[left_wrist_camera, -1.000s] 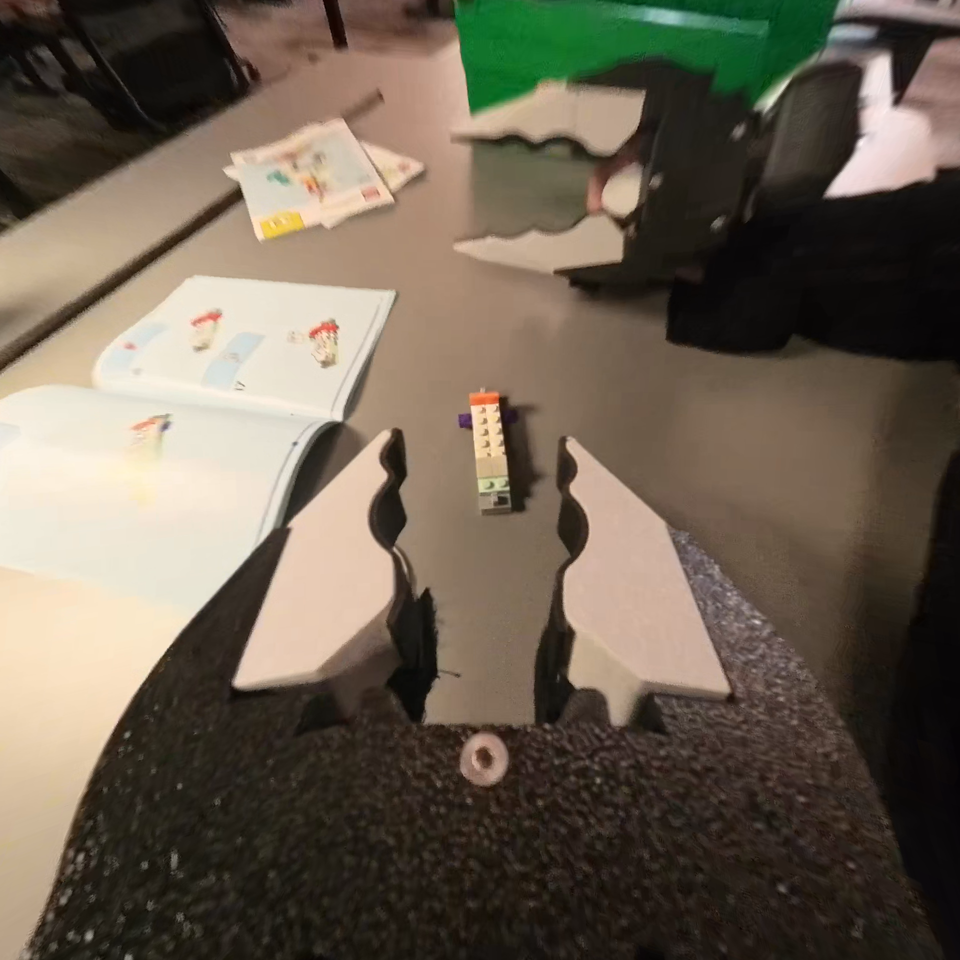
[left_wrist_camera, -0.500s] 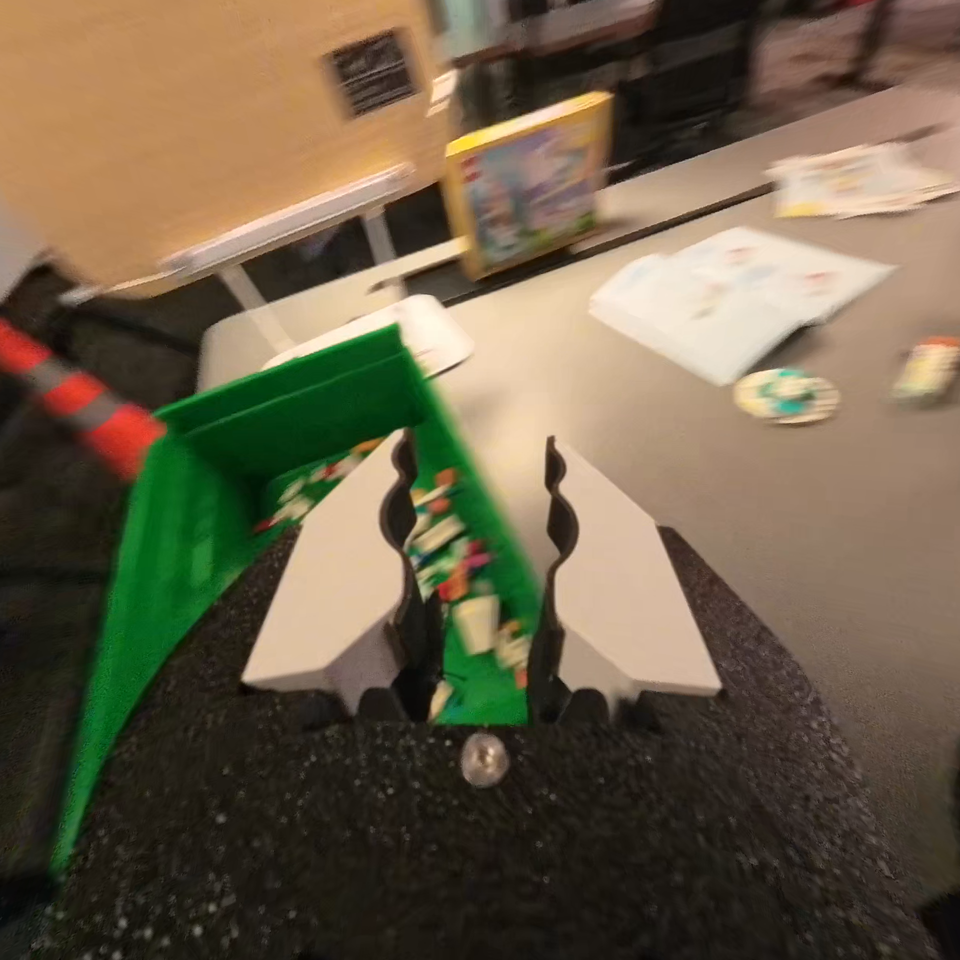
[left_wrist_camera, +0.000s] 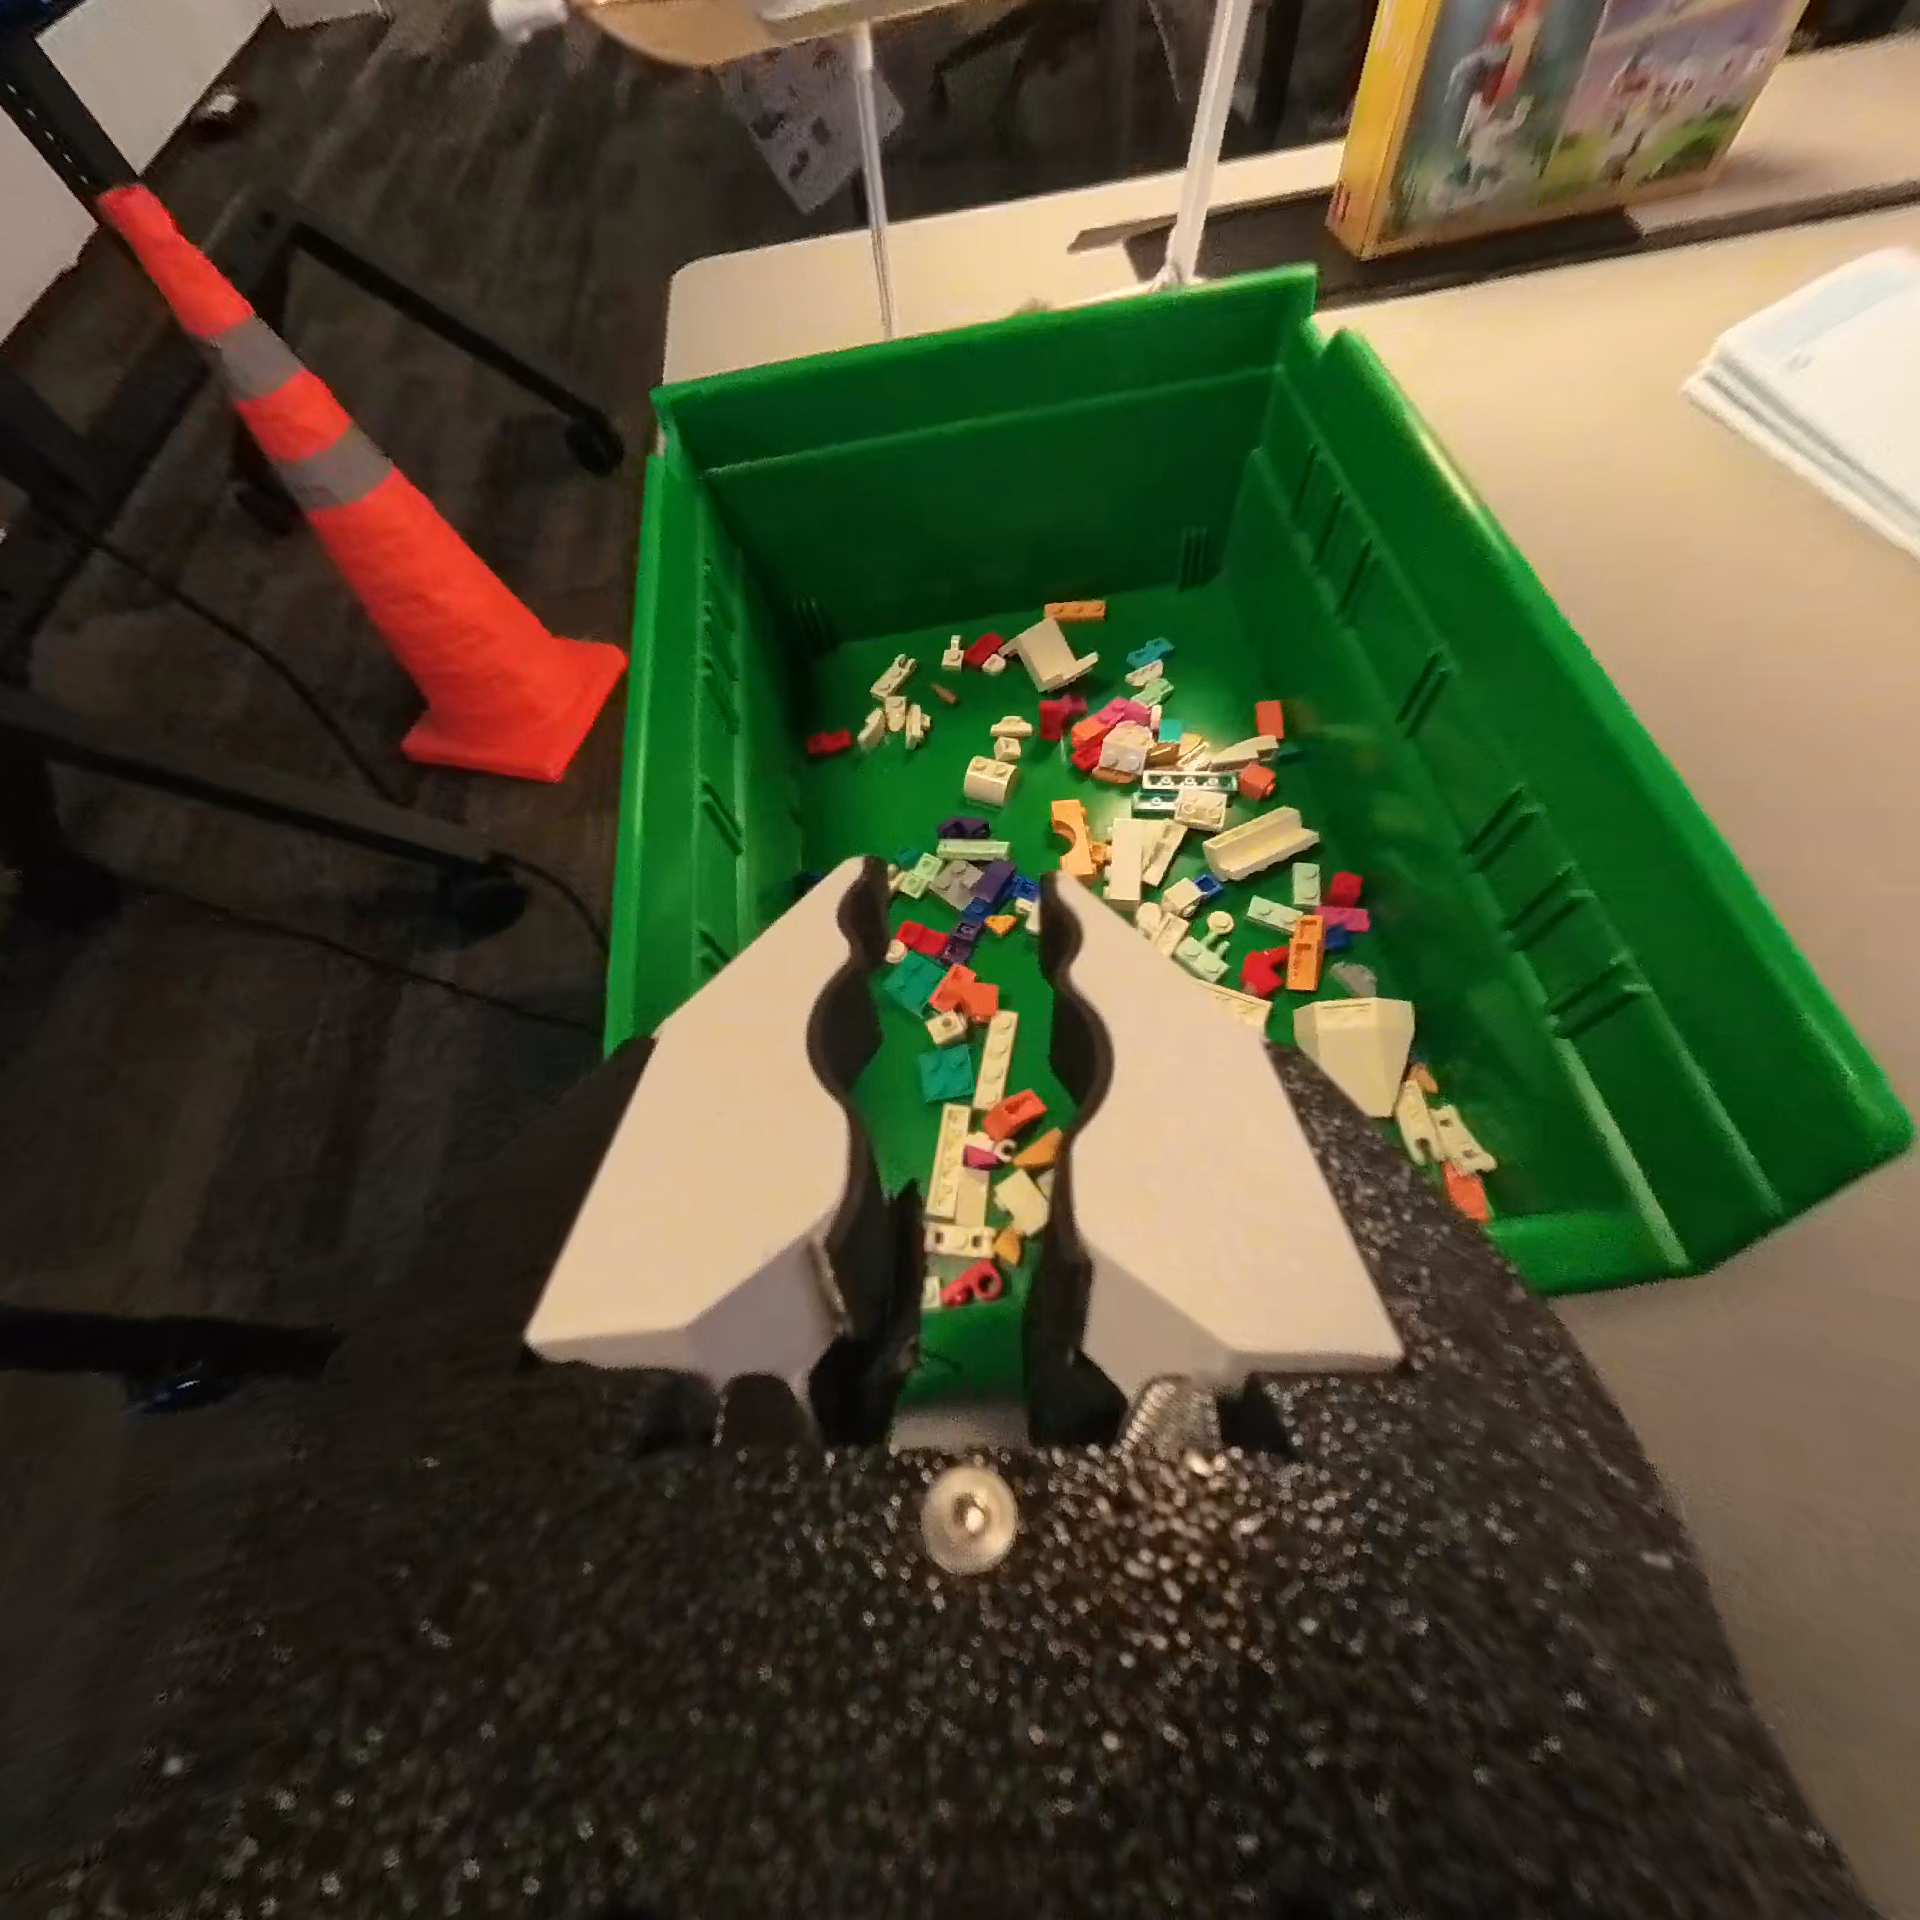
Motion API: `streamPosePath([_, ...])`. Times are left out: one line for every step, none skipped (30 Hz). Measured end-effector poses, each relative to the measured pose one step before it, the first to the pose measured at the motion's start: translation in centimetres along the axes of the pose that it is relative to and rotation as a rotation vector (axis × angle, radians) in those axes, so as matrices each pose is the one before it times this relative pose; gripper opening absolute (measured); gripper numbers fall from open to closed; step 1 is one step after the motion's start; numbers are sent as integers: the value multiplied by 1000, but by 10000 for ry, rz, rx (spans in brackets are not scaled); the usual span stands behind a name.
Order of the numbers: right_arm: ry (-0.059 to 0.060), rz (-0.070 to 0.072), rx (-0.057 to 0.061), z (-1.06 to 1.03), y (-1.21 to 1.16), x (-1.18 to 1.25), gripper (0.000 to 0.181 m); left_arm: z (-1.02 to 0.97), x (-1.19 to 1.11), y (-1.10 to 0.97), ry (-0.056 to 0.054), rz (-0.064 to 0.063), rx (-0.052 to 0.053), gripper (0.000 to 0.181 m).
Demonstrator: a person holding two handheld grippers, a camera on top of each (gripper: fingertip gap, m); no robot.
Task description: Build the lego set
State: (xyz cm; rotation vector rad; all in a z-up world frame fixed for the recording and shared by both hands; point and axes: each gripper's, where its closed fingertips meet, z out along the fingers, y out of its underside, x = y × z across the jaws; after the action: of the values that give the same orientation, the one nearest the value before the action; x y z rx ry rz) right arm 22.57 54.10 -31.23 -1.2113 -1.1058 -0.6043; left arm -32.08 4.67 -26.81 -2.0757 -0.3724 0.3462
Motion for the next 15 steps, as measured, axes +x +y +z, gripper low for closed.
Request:
streamPosePath([-33, -17, -52, 61, 66, -89, 40, -197, -36, 149, 104, -127, 95, 26])
streamPosePath([-40, -66, -43, 51, 35, -116, 39, -161, -50, 120, 57, -93, 90, 26])
streamPosePath([-55, -91, -36, 53, 1, -175, 39, -87, -10, 108, 68, -46, 63, 26])
streamPosePath([-58, -96, -29, 39, -16, -178, 39, -14, 64, 115, 104, -26, 23, 27])
streamPosePath([-55, -94, -22, 45, -28, -174, 39, 108, 164, 56, 156, -21, 13, 27])
streamPosePath([-52, -85, -17, 44, -35, -153, 38, 247, 352, -46, 249, -17, 1, 26])
streamPosePath([-42, -68, -15, 23, -11, -130, 38, 420, 559, -174, 331, -1, -15, 26])
streamPosePath([-27, -50, -19, 34, -3, -88, 37, 586, 685, -307, 356, 85, -63, 27])
streamPosePath([-19, -32, -17, 23, 10, -50, 37, 732, 602, -365, 263, 210, -155, 27])
streamPosePath([-19, -15, -10, 12, 10, -48, 37, 841, 260, -341, 82, 312, -280, 27])
streamPosePath([-15, -3, -2, 9, 10, -26, 37, 937, -133, -230, -76, 342, -433, 26])
streamPosePath([-1, 2, 4, 0, 3, 0, 36, 982, -485, -128, -193, 261, -544, 26])
streamPosePath([4, 11, 16, -15, -14, 10, 36, 1019, -707, -95, -213, 162, -557, 26])
streamPosePath([6, 20, 31, -28, -39, 24, 35, 1056, -602, -143, -86, 77, -518, 25])
streamPosePath([14, 21, 43, -30, -62, 42, 35, 1038, -105, -236, 242, 138, -453, 25])
